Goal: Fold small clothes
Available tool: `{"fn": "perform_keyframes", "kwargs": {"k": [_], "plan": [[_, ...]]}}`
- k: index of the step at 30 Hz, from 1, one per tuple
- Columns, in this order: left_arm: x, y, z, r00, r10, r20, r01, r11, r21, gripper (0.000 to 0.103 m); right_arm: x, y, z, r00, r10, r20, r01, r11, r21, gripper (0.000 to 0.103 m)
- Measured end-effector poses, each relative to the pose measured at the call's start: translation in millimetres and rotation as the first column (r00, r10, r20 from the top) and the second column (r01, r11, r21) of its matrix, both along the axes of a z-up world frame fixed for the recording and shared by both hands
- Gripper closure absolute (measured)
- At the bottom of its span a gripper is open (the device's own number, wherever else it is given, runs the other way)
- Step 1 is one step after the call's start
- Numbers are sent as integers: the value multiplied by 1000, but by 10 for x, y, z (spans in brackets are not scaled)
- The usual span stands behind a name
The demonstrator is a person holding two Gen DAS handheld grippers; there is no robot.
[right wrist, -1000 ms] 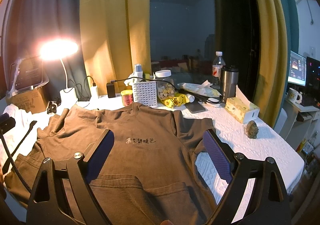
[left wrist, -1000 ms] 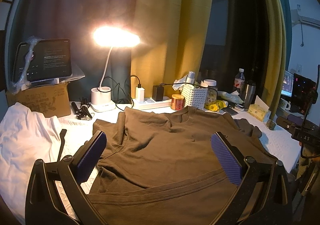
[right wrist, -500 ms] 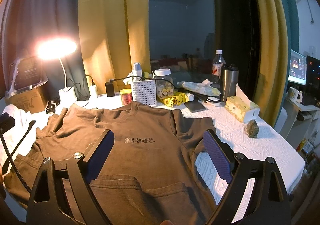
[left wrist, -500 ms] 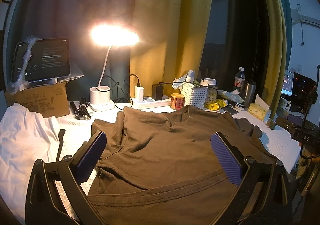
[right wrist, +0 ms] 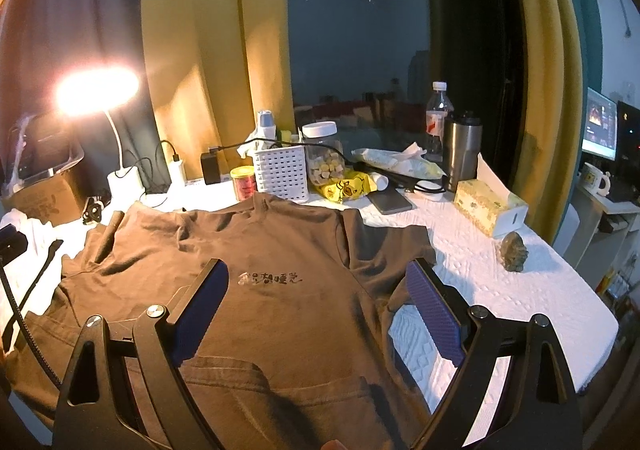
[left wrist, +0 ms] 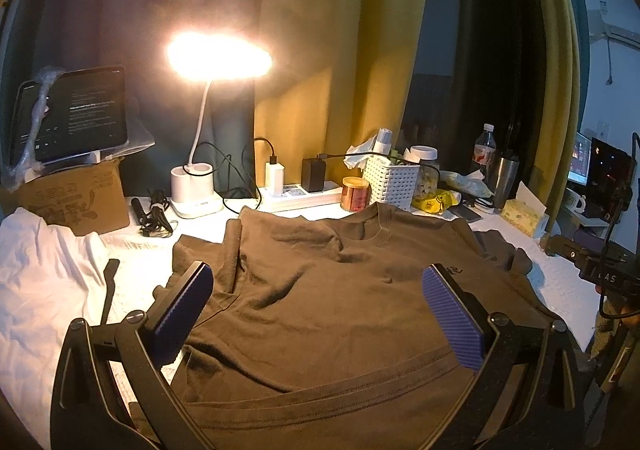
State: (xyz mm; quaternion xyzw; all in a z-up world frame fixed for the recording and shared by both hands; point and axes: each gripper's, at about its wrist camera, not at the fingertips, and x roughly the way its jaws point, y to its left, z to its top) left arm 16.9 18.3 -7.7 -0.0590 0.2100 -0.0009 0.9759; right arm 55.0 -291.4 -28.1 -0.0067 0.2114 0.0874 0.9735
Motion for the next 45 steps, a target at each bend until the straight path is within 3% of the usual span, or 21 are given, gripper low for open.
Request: {"fn": "perform_keyframes", "kwargs": {"k": [22,45], "plan": [[764,-188,-10,993,17,-113,-16,1000,11,0,976,-341,-71,993,-24,-115,24,1000,3,11],[1667,-309,-331,965,48,-258,-47,999,8,0,2148,-938,-489,961,-53,-271,47,998,-31,11]]}}
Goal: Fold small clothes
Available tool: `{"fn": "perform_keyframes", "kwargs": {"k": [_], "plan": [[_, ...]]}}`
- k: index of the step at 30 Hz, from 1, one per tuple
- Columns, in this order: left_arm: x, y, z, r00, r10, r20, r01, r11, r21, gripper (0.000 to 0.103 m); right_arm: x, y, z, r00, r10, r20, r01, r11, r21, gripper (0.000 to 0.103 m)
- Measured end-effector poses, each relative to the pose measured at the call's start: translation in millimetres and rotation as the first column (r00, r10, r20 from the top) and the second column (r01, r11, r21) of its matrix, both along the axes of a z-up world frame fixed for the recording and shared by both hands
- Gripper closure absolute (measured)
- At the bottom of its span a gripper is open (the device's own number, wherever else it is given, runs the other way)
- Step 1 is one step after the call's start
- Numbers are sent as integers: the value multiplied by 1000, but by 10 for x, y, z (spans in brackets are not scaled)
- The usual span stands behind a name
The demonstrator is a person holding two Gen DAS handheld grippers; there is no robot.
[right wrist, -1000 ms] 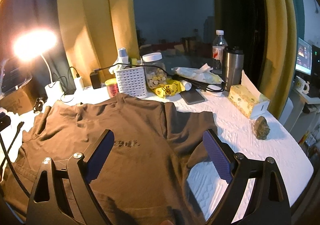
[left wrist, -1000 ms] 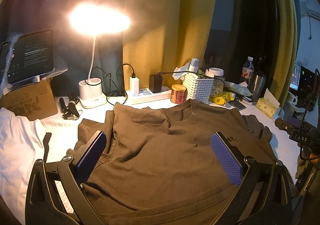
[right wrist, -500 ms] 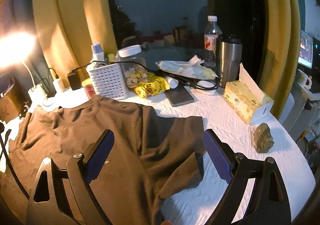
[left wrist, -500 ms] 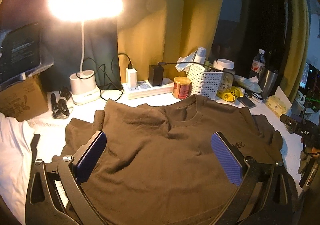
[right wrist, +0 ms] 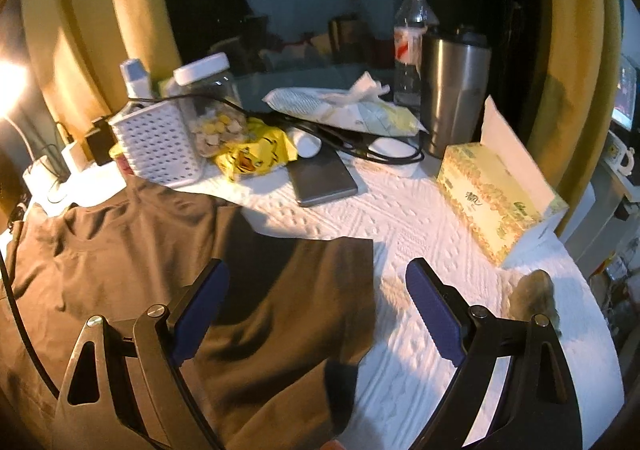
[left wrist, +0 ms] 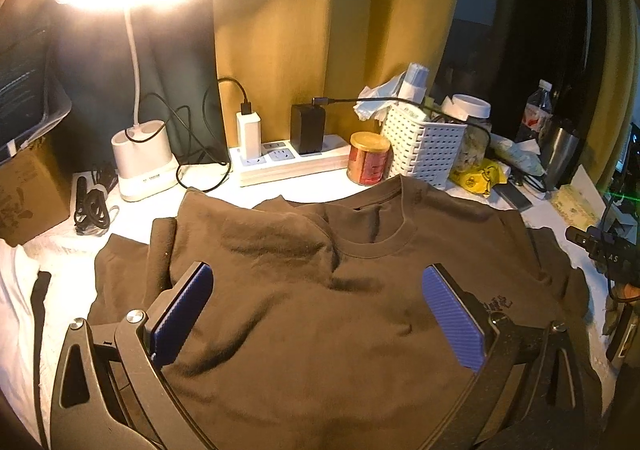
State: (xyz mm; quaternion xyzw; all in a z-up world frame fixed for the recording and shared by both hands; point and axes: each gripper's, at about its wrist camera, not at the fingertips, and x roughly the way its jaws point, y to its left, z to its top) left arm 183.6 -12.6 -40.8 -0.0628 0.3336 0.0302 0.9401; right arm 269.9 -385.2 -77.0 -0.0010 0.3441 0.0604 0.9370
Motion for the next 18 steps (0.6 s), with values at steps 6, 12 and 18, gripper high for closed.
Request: {"fn": "perform_keyframes", "kwargs": {"k": [6,12,18], "plan": [[121,41,-129,999,13,-37,-13,1000,4,0,314,-75,-178,997,13,-74,-11,1000,26,12],[190,81,-214,998,20,-60,-20,1000,7,0,521,-52,-392,985,37,-170,-34,999,23,29],[175,106,-226,999,16,-39,-15,1000,19,0,495,76,-440,986,54,-156,-63,997,-49,38]]}}
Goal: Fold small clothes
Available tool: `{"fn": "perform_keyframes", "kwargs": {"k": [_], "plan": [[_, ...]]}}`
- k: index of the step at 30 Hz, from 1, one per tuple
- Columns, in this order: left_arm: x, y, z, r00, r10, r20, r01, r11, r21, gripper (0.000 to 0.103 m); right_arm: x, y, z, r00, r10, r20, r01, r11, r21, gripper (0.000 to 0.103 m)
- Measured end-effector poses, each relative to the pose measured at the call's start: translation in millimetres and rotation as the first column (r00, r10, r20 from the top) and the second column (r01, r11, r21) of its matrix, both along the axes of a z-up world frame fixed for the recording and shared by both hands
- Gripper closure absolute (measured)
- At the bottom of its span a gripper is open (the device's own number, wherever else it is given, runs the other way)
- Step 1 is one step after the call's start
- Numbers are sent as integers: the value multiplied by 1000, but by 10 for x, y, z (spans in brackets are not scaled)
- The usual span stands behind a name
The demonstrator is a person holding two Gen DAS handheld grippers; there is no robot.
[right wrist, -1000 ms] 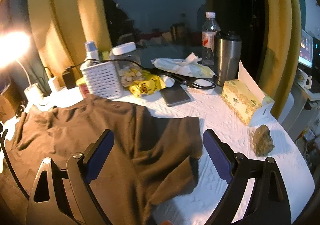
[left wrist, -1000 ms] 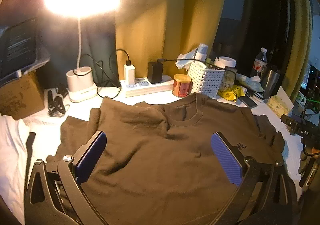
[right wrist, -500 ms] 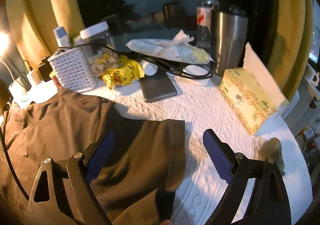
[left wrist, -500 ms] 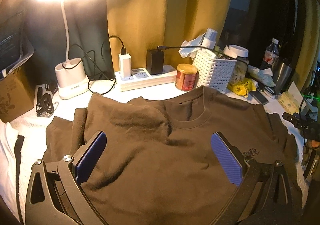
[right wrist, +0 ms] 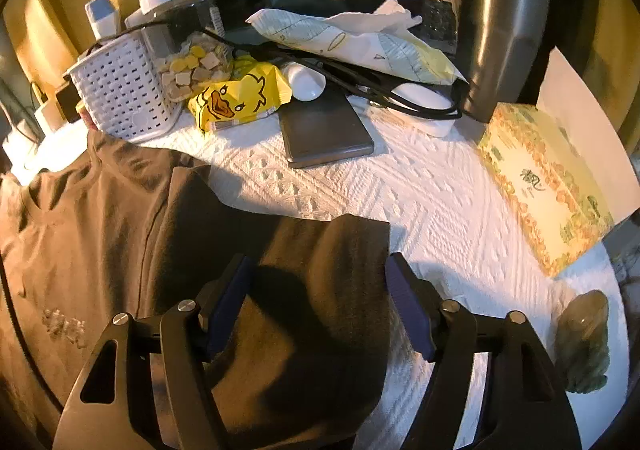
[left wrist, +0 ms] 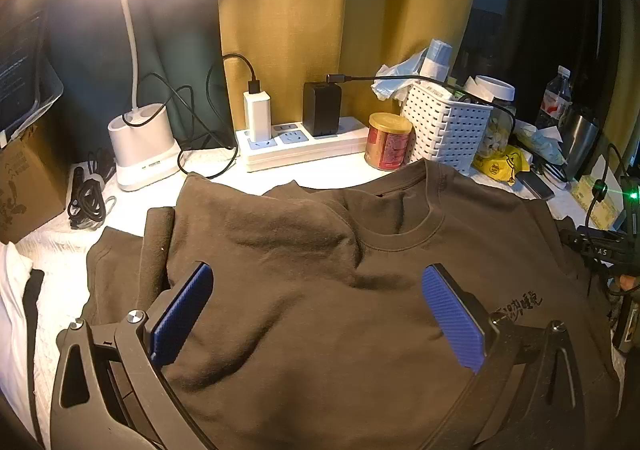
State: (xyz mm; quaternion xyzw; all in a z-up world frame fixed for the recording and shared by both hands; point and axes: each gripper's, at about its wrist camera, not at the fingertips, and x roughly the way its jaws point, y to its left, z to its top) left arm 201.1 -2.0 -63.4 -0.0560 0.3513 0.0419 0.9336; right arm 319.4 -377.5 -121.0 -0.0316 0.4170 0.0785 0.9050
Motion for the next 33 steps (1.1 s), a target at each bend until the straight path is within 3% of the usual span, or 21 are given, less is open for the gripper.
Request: {"fn": "perform_keyframes", "kwargs": {"k": [2,3,6,22,27,33], "plan": [[-5,11,-5,1000,-1,-2,1,1000,-6,0,-10,17,7,1000,14,8,-14,1000,1,58],[-12,28,-7,1000,-1,-2,1,1000,-11,0,-16,22,9,1000,18,13,-18,1000,2,76],[-40,81,-5,1000,2,1,-2,1000,-22,0,-23,35,19,999,34,5,-34,999,16,96],[-343,616,-44,998,60,-7,-60,996,-72,0,-355,570,804,981,111,159,-114,993,7,97],[-480,824,-64,996,89,-9,-89,992,-86,0,-451,869,864,976,152,155,-155,988,10,97],[-631,993,-79,995,102,-5,-102,989,-103,0,-504,1254,655,976,196,93,-198,980,18,97]]}}
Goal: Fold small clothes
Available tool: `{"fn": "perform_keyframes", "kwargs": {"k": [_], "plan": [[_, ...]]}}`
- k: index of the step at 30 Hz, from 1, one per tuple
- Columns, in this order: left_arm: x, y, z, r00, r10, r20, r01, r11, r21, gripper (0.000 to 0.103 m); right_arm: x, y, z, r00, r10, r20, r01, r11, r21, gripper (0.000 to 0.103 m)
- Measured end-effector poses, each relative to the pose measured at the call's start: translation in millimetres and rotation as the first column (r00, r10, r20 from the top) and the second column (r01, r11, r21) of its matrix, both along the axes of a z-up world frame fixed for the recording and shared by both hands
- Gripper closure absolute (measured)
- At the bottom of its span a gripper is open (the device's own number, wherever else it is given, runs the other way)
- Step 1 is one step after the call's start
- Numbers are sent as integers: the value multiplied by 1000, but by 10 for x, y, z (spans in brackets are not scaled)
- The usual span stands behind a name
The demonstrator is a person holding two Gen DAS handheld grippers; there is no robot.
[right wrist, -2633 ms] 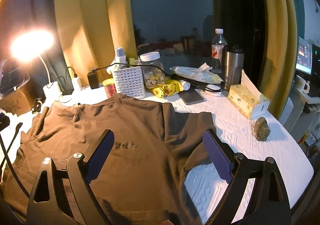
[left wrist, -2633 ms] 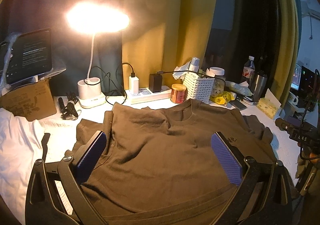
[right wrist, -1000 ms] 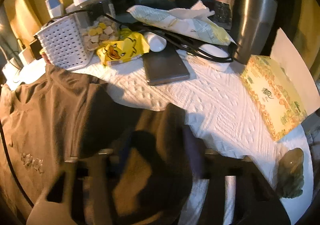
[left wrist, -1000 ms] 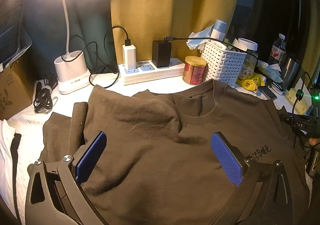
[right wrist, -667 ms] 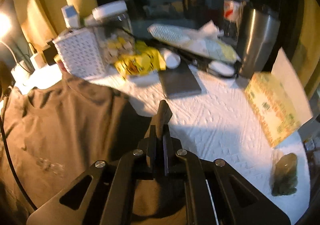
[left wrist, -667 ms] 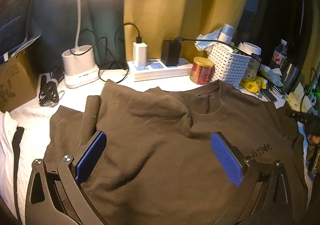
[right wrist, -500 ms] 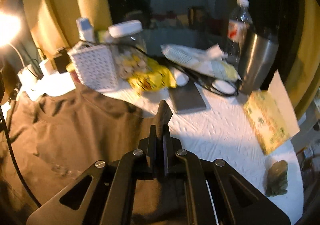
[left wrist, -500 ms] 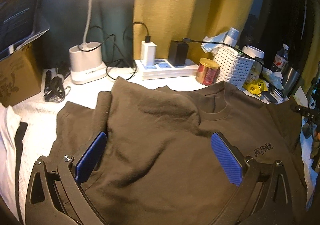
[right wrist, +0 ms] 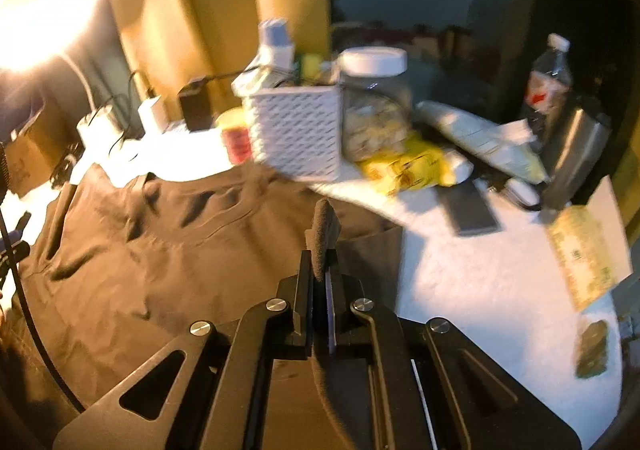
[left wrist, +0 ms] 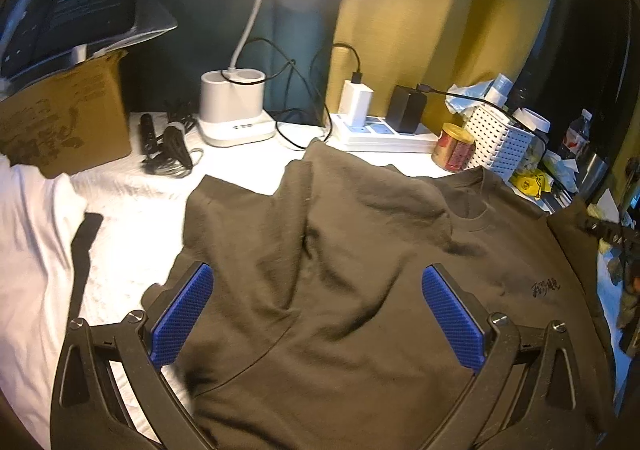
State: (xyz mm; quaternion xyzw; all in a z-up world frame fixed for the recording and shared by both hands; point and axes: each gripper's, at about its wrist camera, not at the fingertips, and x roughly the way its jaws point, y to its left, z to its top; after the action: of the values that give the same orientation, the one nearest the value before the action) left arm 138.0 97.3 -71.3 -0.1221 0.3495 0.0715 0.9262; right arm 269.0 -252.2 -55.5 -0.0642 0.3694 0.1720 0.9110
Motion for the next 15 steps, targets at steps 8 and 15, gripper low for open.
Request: {"fn": "perform_keyframes", "kwargs": {"k": [8,15], "plan": [[-105,40,0,1000,-9,-7,9,1000,-2,0,-37,360,-376,991,43,-123,-39,999,36,97],[-134,-121,65,999,-34,3,34,999,14,0,-213,244,-310,992,68,-107,-60,995,78,49]]}}
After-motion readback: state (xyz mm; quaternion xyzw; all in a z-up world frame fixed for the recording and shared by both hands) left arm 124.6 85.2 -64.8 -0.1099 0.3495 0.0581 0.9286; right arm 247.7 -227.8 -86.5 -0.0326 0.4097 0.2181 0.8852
